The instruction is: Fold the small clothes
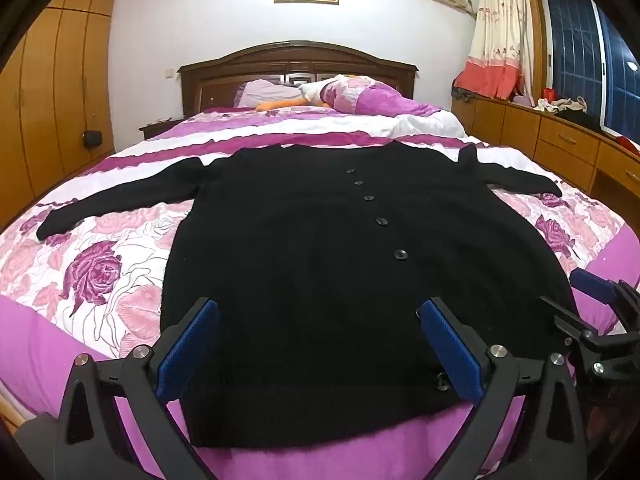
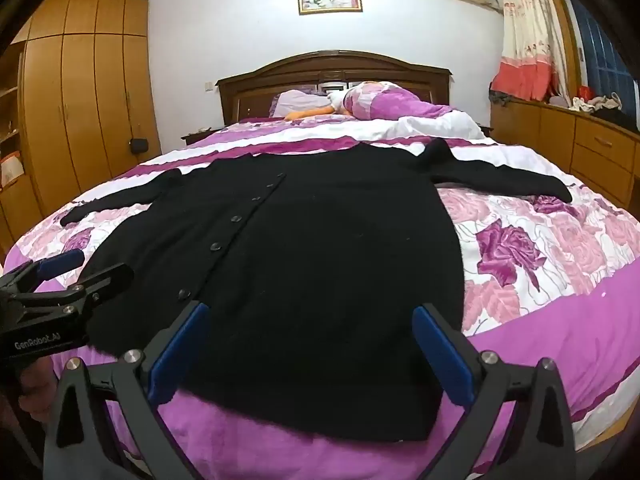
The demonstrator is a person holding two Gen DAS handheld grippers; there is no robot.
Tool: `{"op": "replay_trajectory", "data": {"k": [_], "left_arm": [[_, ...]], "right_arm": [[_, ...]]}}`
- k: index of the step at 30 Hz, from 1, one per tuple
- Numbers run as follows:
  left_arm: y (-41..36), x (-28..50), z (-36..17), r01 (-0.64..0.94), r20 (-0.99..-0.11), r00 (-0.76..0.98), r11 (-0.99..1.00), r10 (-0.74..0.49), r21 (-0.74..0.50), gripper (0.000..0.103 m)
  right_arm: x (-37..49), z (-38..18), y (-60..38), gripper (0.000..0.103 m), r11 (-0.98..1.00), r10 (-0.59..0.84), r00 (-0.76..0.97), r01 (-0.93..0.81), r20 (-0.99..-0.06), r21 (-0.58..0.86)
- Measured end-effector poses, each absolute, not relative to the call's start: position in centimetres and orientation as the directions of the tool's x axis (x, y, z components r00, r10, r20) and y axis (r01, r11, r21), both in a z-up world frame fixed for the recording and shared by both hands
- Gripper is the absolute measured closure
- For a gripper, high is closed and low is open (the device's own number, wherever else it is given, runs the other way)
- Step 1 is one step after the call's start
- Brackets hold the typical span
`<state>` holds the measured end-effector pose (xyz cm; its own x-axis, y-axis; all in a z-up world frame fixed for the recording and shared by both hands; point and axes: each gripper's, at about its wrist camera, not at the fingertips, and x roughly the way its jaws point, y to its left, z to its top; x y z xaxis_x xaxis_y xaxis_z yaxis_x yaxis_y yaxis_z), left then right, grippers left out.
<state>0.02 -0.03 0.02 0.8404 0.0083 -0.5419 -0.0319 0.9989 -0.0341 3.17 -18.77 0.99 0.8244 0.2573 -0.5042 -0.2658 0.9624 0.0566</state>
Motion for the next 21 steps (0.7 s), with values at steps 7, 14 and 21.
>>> {"op": "replay_trajectory", "data": {"k": [7,14,21], "left_arm": [[-0.03,-0.06,-0.07,-0.033,-0.521,0.853,0.999,0.011,-0.033,0.015],[0.16,0.16,-0.1,-0.032,-0.534,0.845,0.999,0.01,-0.033,0.015],[0.55,0.26,-0.23,-0.032,-0.536,0.844,0.998,0.002,-0.046,0.015]], "right_arm": [[2.64,1.16,-18.76,0.0,0.961,0.263,0.83,-0.268,-0.492,0.063],[3.04,0.78,-18.62,0.0,0.958,0.271,0.822,-0.279,-0.501,0.061],[3.19,0.95,-18.3,0.0,0.96,0.266,0.823,-0.276,-0.502,0.057]]}}
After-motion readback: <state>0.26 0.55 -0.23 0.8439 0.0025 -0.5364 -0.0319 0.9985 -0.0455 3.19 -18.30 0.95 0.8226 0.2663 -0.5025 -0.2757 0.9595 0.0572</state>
